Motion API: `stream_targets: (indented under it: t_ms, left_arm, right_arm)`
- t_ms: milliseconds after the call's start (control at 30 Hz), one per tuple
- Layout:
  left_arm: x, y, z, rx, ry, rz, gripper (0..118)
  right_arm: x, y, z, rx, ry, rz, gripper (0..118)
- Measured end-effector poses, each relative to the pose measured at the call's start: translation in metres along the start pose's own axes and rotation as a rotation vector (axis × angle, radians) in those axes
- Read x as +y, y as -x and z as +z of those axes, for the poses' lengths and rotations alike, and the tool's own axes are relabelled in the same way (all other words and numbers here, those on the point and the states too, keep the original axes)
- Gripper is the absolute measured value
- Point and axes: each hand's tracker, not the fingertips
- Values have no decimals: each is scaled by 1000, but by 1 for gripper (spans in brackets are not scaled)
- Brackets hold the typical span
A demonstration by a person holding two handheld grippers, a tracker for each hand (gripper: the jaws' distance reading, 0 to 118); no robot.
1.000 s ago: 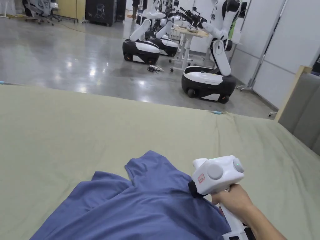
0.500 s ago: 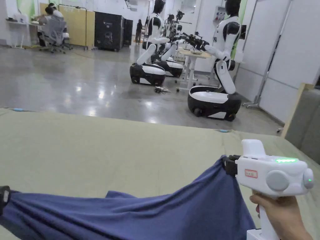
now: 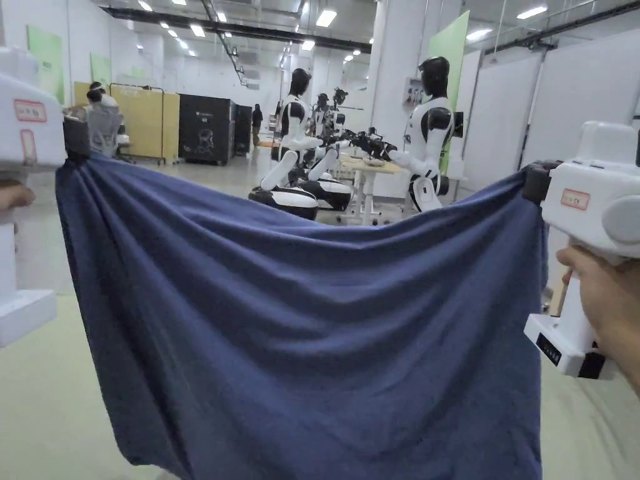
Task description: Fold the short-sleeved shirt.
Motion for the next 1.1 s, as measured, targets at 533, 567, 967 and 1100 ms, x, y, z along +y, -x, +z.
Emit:
stream_targets:
  t_ms: [533,567,967,1100]
  left_arm:
    - [108,-20,-73,96,-45,-75,2]
    - [113,-21,-79,102,-41,-53,2]
    - [95,-17,-114,98,-37,4,2]
    - [86,-18,-119,90,-28,7,2]
  right_arm:
    - [101,16,-99,-141,34,-32,4]
    - [104,18,-105,-156,39,-37,4]
    - [109,18,-131,-135,37,-49,4]
    - [95,15,-131,-127,30,-50,4]
